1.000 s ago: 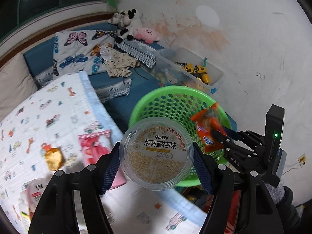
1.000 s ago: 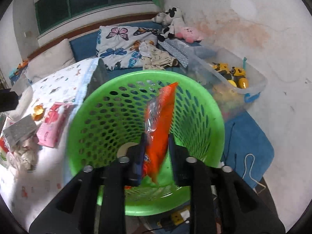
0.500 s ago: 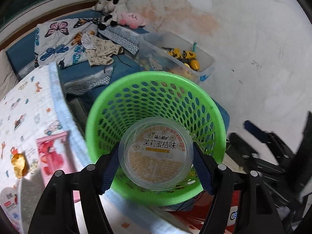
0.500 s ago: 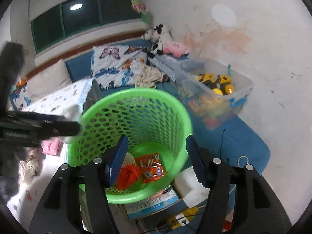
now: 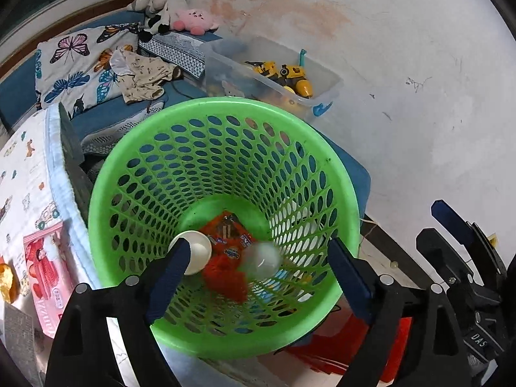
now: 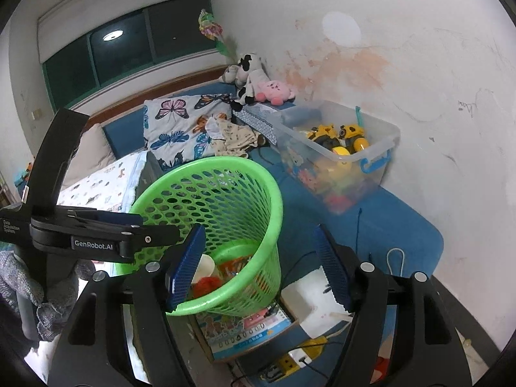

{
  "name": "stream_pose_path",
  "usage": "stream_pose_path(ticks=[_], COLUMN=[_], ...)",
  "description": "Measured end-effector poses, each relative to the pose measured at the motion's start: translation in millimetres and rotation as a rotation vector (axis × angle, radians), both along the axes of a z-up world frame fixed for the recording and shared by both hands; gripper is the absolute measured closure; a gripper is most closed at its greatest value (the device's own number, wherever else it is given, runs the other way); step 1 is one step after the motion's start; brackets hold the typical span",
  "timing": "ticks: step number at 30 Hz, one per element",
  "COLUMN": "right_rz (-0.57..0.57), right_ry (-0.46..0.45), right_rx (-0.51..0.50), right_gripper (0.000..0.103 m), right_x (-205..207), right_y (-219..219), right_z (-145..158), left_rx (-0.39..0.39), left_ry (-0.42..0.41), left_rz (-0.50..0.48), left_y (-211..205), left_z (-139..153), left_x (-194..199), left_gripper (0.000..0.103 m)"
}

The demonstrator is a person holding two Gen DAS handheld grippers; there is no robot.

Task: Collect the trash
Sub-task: 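Release the plastic tub into the basket with the left tool, then grasp the pink wrapper with the right tool while the left tool approaches the bottle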

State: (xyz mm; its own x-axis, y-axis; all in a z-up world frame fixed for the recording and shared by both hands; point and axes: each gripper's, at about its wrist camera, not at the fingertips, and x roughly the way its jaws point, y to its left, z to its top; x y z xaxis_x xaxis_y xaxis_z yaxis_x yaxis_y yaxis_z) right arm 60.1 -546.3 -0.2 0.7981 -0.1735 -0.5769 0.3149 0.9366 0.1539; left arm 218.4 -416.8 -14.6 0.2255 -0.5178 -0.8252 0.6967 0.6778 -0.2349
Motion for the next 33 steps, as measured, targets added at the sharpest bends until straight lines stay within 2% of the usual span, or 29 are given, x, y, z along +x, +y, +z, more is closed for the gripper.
stream_pose_path(ticks=[9,16,25,33], right_rz=[0.059,0.145,0.270,0.369], right_ry=[-0.030,-0.024,-0.009,0.016], right_rx=[0.025,0.051,0.054,0.079], right_gripper=[0.030,0.025,0.025,0.025], right_x=[-9,-5,16,39], right_y=[28,66,125,169], right_z=[5,5,8,10], left_rx=[-0.031,-0.073,-0.075,-0.063], left_ry=[-0.082,-0.133,-0.174,-0.157], left_rz=[0.069,0.150,0.350,0.529], left_y=[55,125,242,337], left_z=[33,61,75,66], left_x=[-17,-30,-21,-6], left_gripper=[0.019,0.019,0.019,0.019])
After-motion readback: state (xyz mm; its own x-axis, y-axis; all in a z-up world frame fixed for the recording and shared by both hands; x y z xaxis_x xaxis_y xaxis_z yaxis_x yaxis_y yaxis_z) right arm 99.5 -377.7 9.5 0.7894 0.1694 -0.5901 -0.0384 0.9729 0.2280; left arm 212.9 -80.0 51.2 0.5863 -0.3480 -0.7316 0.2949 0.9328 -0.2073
